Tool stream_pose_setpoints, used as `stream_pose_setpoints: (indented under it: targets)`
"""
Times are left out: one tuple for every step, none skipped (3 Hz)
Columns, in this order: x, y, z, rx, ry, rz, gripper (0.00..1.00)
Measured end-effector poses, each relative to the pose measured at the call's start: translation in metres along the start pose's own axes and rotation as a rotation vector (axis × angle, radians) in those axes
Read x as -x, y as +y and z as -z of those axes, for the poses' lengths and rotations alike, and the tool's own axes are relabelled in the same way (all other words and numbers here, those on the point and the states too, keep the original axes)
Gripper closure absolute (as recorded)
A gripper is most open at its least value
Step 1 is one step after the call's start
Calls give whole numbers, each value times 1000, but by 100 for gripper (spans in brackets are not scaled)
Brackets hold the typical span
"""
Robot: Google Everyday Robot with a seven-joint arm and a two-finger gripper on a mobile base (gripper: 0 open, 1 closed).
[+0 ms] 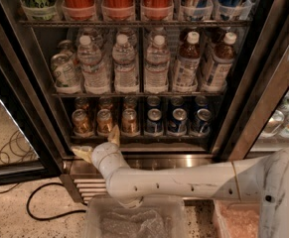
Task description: Pick orange can from bottom shelf of fridge
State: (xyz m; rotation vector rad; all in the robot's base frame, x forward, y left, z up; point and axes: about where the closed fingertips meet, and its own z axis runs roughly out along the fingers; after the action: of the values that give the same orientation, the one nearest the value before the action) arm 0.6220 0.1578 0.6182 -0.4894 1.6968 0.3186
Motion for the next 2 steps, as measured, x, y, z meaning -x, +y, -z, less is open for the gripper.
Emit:
stream_pose_setpoints:
  targets:
    - [-3,2,-1,-3,-18,-6,0]
    - [-5,4,-1,-5,-32,-2,19]
